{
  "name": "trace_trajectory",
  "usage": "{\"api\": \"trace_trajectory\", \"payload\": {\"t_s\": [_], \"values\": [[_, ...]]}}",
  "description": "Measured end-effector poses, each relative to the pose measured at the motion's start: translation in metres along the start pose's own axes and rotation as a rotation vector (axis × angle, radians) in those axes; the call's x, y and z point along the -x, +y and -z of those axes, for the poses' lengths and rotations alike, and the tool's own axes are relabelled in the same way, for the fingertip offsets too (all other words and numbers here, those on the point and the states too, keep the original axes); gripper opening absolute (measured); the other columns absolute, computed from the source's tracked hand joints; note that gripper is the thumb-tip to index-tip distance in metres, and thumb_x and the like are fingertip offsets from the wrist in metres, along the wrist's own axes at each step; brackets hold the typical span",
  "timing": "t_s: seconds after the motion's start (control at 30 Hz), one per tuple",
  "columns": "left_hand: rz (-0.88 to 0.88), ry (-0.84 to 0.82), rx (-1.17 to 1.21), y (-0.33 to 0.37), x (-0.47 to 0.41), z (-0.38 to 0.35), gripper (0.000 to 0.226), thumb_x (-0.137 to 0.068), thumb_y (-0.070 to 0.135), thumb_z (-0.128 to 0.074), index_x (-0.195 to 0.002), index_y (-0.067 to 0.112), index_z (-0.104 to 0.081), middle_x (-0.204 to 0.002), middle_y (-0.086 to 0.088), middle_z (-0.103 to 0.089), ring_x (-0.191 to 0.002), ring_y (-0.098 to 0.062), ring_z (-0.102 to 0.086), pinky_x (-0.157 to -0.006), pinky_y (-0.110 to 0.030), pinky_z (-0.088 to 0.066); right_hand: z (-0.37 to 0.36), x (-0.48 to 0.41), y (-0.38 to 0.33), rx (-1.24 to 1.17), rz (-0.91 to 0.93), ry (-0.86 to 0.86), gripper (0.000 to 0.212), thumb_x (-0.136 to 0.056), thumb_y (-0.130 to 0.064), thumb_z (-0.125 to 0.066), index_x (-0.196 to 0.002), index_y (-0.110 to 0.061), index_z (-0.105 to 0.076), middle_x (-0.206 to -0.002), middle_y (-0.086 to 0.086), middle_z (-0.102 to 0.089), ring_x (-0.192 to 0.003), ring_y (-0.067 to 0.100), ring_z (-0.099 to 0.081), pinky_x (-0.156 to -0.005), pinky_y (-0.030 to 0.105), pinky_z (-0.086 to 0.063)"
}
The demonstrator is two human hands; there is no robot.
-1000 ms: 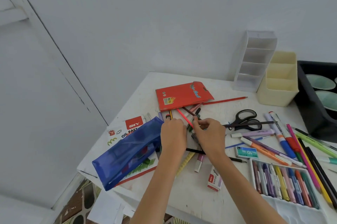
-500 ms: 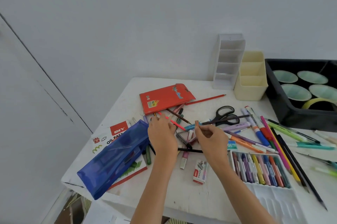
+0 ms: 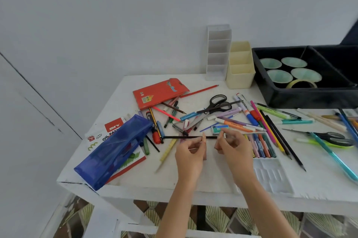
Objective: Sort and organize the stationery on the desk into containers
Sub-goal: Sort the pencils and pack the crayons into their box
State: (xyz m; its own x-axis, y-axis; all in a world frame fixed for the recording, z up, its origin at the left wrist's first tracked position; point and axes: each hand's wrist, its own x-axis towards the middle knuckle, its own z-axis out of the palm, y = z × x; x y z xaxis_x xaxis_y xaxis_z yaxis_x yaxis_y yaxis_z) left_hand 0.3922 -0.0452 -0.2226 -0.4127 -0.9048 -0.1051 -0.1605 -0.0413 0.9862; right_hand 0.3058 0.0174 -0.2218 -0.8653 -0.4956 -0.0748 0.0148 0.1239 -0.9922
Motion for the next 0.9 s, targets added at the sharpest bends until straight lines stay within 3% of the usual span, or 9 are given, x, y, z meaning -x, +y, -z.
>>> {"api": "trace_trajectory", "payload": {"t_s": [0.17, 0.27, 0.4, 0.5, 0.57, 0.73, 0.9], "values": [[0.006, -0.016, 0.031, -0.004, 0.028, -0.018, 0.012, -0.086, 0.014, -0.067, -0.097, 0.013, -0.072, -0.074, -0.005, -0.07, -0.062, -0.008, -0.063, -0.059, -0.017, -0.051, 0.03, 0.012, 0.002, -0.021, 0.0, 0.004, 0.019, -0.089, -0.014, -0.062, -0.104, -0.024, -0.065, -0.066, 0.004, -0.068, -0.067, 0.025, -0.063, -0.064, 0.033, -0.052], [0.009, 0.003, 0.033, -0.004, 0.041, -0.026, 0.013, -0.084, 0.01, -0.067, -0.097, 0.011, -0.072, -0.082, -0.007, -0.072, -0.066, -0.01, -0.066, -0.059, -0.018, -0.053, 0.047, 0.019, 0.001, -0.027, 0.012, -0.007, 0.021, -0.088, -0.012, -0.062, -0.1, -0.03, -0.063, -0.066, 0.006, -0.069, -0.074, 0.034, -0.065, -0.071, 0.042, -0.055], [0.017, 0.002, -0.004, -0.005, 0.061, -0.036, 0.015, -0.084, 0.008, -0.067, -0.099, 0.007, -0.072, -0.081, -0.006, -0.072, -0.069, -0.015, -0.067, -0.072, -0.032, -0.058, 0.069, 0.027, 0.002, -0.021, -0.018, -0.013, 0.027, -0.086, -0.007, -0.063, -0.11, -0.02, -0.064, -0.066, 0.005, -0.069, -0.071, 0.025, -0.066, -0.075, 0.042, -0.055], [-0.044, 0.019, -0.084, -0.008, 0.072, -0.039, 0.012, -0.084, 0.009, -0.067, -0.095, 0.009, -0.072, -0.074, 0.008, -0.068, -0.065, 0.0, -0.065, -0.067, -0.017, -0.055, 0.079, 0.034, 0.005, -0.003, -0.021, -0.034, 0.026, -0.086, -0.006, -0.063, -0.108, -0.02, -0.065, -0.065, 0.004, -0.069, -0.072, 0.026, -0.067, -0.074, 0.043, -0.056], [-0.067, 0.011, -0.117, -0.009, 0.079, -0.042, 0.012, -0.084, 0.008, -0.067, -0.095, 0.009, -0.072, -0.071, 0.013, -0.064, -0.063, 0.008, -0.062, -0.063, -0.015, -0.054, 0.084, 0.039, 0.009, 0.019, -0.013, -0.04, 0.024, -0.087, -0.008, -0.063, -0.107, -0.021, -0.065, -0.065, 0.003, -0.07, -0.073, 0.029, -0.067, -0.073, 0.043, -0.056], [-0.117, 0.04, -0.185, -0.008, 0.084, -0.049, 0.012, -0.085, 0.011, -0.067, -0.095, 0.006, -0.072, -0.071, 0.006, -0.066, -0.06, -0.005, -0.063, -0.061, -0.022, -0.056, 0.091, 0.045, 0.014, 0.093, 0.029, -0.066, 0.024, -0.087, -0.01, -0.063, -0.108, -0.023, -0.065, -0.069, 0.001, -0.071, -0.07, 0.018, -0.067, -0.067, 0.03, -0.056], [-0.201, 0.074, -0.329, -0.014, 0.082, -0.055, 0.011, -0.085, 0.009, -0.067, -0.095, 0.008, -0.069, -0.082, 0.001, -0.064, -0.067, 0.0, -0.055, -0.06, -0.007, -0.044, 0.093, 0.046, 0.02, 0.207, 0.09, -0.146, 0.024, -0.086, -0.006, -0.065, -0.106, -0.019, -0.067, -0.07, -0.001, -0.071, -0.065, 0.008, -0.067, -0.062, 0.017, -0.054]]}}
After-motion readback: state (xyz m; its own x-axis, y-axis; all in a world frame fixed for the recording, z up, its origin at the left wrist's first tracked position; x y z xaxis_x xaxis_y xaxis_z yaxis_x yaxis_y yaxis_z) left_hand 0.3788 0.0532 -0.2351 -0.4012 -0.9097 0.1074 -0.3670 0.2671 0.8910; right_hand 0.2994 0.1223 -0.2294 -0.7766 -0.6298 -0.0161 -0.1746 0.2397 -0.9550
